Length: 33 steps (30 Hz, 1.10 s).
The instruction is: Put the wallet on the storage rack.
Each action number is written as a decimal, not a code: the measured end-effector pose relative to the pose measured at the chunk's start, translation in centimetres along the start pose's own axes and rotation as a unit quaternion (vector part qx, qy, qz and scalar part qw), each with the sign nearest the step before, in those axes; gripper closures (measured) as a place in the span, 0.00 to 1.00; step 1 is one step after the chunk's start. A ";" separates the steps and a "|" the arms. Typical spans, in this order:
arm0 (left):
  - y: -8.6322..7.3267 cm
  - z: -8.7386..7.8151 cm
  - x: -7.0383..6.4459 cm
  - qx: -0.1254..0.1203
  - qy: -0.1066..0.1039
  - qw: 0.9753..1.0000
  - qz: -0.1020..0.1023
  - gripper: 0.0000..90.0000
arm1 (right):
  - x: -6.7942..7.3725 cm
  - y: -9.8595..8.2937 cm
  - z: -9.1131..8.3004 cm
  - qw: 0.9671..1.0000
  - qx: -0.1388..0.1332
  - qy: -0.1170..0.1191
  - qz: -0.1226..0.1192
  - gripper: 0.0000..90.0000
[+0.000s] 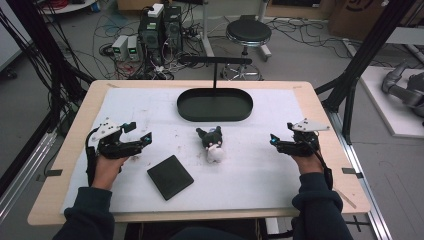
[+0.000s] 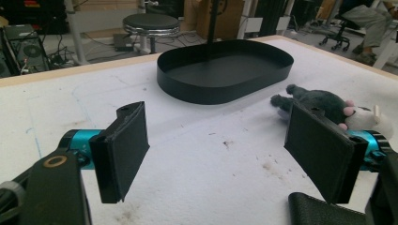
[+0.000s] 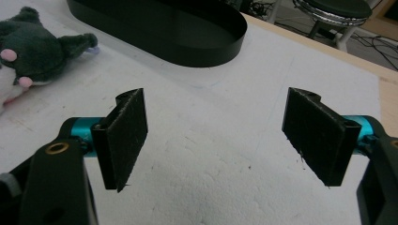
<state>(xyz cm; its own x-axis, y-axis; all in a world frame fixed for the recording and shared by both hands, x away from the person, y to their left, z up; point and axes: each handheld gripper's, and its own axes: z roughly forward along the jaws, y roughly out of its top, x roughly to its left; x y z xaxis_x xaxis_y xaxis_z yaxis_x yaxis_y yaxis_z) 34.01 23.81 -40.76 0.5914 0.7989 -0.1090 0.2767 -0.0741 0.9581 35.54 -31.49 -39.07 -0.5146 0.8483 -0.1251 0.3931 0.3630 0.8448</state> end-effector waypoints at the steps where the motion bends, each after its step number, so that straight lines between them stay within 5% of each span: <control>1: 0.0 0.1 0.0 0.002 -0.002 1.000 -0.004 0.24 | 0.0 0.0 0.0 1.000 0.001 0.001 0.003 0.26; 8: -0.3 0.6 -0.1 0.018 -0.015 1.000 -0.014 0.24 | -0.2 -0.1 0.1 1.000 0.001 0.005 0.002 0.26; 12: -0.7 1.2 -0.3 0.046 -0.043 0.998 -0.022 0.24 | -0.2 -0.1 0.1 1.000 -0.001 0.007 0.003 0.26; 16: -0.8 1.5 -0.8 0.065 -0.053 0.996 -0.012 0.25 | 0.1 0.0 0.1 1.000 0.000 0.007 -0.005 0.26; 21: -0.8 1.4 -1.2 0.078 -0.095 0.992 -0.007 0.42 | 0.8 0.3 -0.1 1.000 0.001 0.008 -0.018 0.26; 23: -1.3 2.0 -1.8 0.115 -0.123 0.986 0.008 0.47 | 1.0 0.4 0.0 1.000 0.002 0.008 -0.022 0.26; 24: -1.3 2.0 -1.8 0.115 -0.123 0.986 0.008 0.48 | 1.0 0.4 0.0 1.000 0.002 0.008 -0.022 0.26; 26: -1.7 2.7 -2.0 0.138 -0.144 0.980 0.008 0.50 | 0.9 0.4 0.3 1.000 0.005 0.011 -0.026 0.26; 27: -2.0 3.2 -2.2 0.163 -0.159 0.974 0.007 0.51 | 0.9 0.4 0.4 1.000 0.005 0.010 -0.024 0.26; 28: -2.0 3.2 -2.2 0.163 -0.159 0.974 0.007 0.51 | 0.8 0.3 0.4 1.000 0.006 0.011 -0.023 0.26; 30: -2.4 3.6 -2.3 0.186 -0.172 0.967 0.004 0.51 | 0.7 0.3 0.5 1.000 0.008 0.011 -0.023 0.26; 31: -2.6 3.7 -2.3 0.200 -0.176 0.964 0.004 0.51 | 0.7 0.3 0.6 1.000 0.008 0.012 -0.023 0.26; 32: -3.0 4.2 -2.5 0.233 -0.184 0.955 0.004 0.52 | 0.7 0.3 0.6 1.000 0.009 0.012 -0.023 0.26; 33: -3.2 4.3 -2.6 0.242 -0.191 0.951 -0.001 0.54 | 0.8 0.3 0.6 1.000 0.010 0.012 -0.025 0.26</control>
<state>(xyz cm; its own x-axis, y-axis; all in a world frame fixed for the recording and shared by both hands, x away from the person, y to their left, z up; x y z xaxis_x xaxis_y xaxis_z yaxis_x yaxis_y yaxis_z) 34.84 19.42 -44.69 0.7969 0.5309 -0.2882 0.5402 -0.4128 0.7333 35.71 -30.51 -39.20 -0.5522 0.8193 -0.1541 0.3816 0.4128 0.8270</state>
